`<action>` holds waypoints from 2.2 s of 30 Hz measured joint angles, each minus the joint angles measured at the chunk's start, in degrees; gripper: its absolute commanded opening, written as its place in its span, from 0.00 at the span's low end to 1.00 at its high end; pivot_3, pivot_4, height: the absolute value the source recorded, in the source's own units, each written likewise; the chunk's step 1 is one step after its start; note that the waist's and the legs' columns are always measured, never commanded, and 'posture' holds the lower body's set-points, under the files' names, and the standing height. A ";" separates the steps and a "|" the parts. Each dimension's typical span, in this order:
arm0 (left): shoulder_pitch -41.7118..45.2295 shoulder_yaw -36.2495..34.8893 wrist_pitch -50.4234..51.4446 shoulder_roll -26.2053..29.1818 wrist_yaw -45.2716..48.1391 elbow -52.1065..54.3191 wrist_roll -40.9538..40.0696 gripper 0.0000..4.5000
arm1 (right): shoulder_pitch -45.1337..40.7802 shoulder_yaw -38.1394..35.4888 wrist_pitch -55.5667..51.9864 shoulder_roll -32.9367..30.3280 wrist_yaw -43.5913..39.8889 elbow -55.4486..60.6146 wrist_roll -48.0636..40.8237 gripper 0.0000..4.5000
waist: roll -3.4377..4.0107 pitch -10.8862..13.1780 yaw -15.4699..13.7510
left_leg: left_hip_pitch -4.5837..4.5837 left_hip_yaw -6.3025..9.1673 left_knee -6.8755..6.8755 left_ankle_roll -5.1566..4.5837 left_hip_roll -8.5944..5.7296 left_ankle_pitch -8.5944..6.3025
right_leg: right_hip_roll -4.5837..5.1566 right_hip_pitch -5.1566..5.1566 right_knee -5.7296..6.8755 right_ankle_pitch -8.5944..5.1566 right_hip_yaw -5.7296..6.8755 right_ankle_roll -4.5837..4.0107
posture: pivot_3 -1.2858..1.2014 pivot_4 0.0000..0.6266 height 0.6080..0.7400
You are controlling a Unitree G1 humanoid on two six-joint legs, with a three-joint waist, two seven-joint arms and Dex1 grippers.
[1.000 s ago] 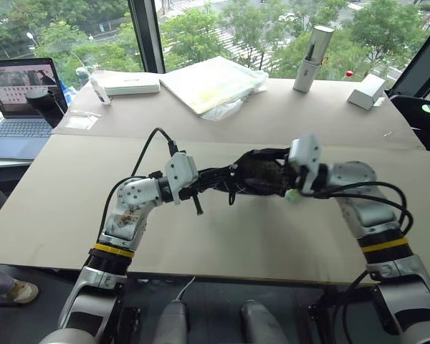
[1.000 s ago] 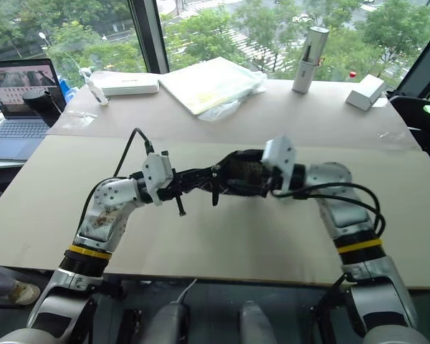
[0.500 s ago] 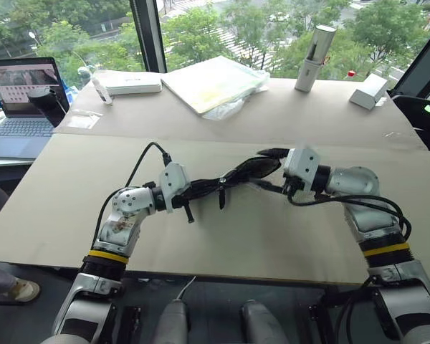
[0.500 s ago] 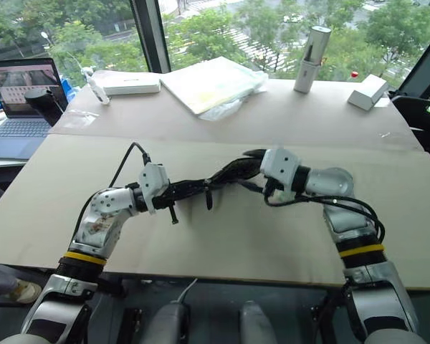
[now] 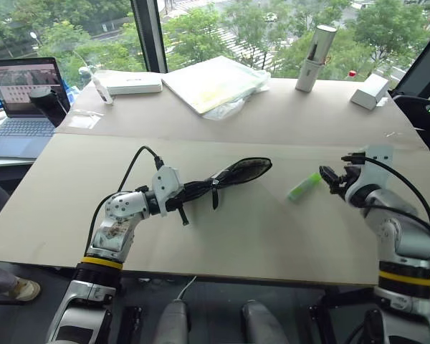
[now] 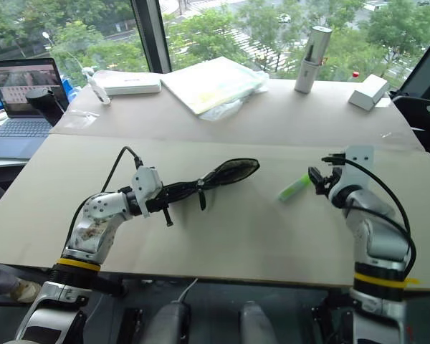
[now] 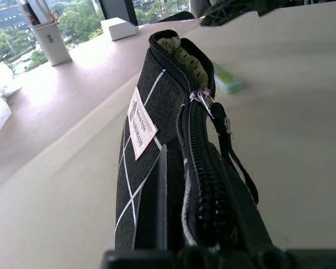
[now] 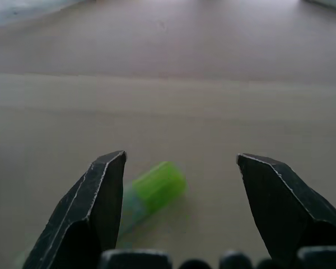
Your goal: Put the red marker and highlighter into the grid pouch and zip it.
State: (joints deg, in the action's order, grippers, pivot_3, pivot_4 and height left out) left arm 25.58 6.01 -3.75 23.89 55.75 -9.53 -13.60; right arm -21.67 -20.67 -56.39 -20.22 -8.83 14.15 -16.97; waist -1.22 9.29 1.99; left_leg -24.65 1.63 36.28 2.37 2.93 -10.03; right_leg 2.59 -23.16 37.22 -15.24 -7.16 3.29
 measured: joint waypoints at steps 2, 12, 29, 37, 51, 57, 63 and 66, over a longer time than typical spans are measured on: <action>0.01 0.07 -0.25 -0.63 0.06 -0.48 0.01 0.00 | 0.00 0.27 -4.87 2.16 2.79 4.69 -0.07 0.78 | 0.00 0.00 0.27 | 0.00 0.01 0.00 0.00 0.00 0.00 | 0.01 0.02 -0.03 0.00 0.03 0.01 | 0.52 0.24 1.00; 0.63 0.31 -2.46 -2.52 0.20 -3.00 0.19 0.00 | -2.22 4.38 -10.99 8.89 10.63 5.07 2.96 0.78 | 0.00 0.00 0.31 | -0.04 0.00 0.01 0.00 0.00 0.00 | 0.02 0.03 -0.08 -0.01 0.05 0.01 | 0.52 0.24 1.00; -1.20 0.42 -1.04 -3.15 -2.82 0.76 0.15 0.00 | -8.74 6.08 -2.46 11.21 12.82 -10.40 6.46 0.78 | 0.00 0.00 0.58 | -0.02 0.00 -0.01 -0.01 0.00 0.00 | 0.02 0.04 -0.09 0.00 0.05 0.01 | 0.52 0.24 1.00; -1.21 0.29 -1.03 -2.89 -3.40 1.06 0.12 0.00 | -6.78 8.69 1.58 9.27 11.33 -11.49 7.78 0.39 | 0.00 0.00 0.64 | -0.02 0.00 -0.02 -0.01 0.00 0.00 | 0.02 0.05 -0.10 -0.01 0.05 0.01 | 0.52 0.24 1.00; -1.19 -0.16 -1.95 -2.68 -2.71 -0.51 0.10 0.00 | -4.18 14.12 12.93 0.92 -1.74 -11.67 8.04 0.23 | 0.00 0.01 0.64 | -0.03 -0.02 -0.04 -0.01 0.00 0.00 | 0.02 0.01 -0.13 -0.01 0.03 0.03 | 0.52 0.24 1.00; -1.14 -0.23 -2.47 -2.38 -1.43 -1.45 0.06 0.00 | -6.49 15.81 39.91 -17.42 -22.00 -12.45 9.55 0.23 | 0.01 0.05 0.46 | -0.02 -0.02 -0.11 -0.01 -0.01 0.00 | 0.02 0.06 -0.25 -0.06 0.06 0.11 | 0.52 0.24 1.00; -0.89 -0.25 -2.12 -2.05 -1.15 -1.41 0.03 0.00 | -3.13 19.98 59.35 -27.72 -36.80 -14.11 13.23 0.23 | -0.01 0.06 0.53 | -0.01 -0.05 -0.11 -0.01 -0.02 0.00 | 0.03 0.06 -0.25 -0.05 0.02 0.08 | 0.52 0.24 1.00; -0.70 -0.25 -1.81 -2.04 -1.09 -1.41 0.02 0.00 | -2.89 21.22 65.03 -28.94 -39.68 -14.73 14.87 0.23 | -0.01 0.06 0.56 | 0.00 -0.03 -0.10 -0.01 -0.02 0.00 | 0.03 0.06 -0.23 -0.04 0.02 0.07 | 0.52 0.24 1.00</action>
State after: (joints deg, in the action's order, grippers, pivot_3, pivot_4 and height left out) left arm 24.88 5.77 -5.56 21.85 54.66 -10.94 -13.58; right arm -24.57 0.55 8.65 -49.16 -48.51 -0.58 -2.10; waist -1.23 9.35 2.55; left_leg -24.65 1.60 36.17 2.37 2.91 -10.03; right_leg 2.62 -23.10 36.98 -15.28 -7.14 3.36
